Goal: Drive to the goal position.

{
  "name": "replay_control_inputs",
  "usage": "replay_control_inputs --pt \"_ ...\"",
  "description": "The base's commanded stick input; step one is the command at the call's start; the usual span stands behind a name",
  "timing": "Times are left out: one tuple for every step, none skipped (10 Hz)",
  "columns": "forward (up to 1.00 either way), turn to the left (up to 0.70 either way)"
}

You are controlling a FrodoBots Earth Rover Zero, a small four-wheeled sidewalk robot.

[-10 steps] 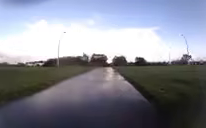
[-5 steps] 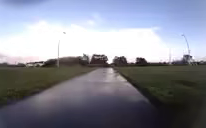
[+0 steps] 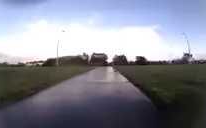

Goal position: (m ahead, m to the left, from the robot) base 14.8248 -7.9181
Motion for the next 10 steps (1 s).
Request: replay_control_inputs --pt "0.45 0.00" --pt "0.45 0.00" --pt "0.45 0.00" --pt "0.45 0.00" --pt "0.45 0.00" --pt "0.45 0.00" --pt "0.45 0.00" --pt "0.45 0.00" --pt "0.45 0.00" --pt "0.45 0.00"
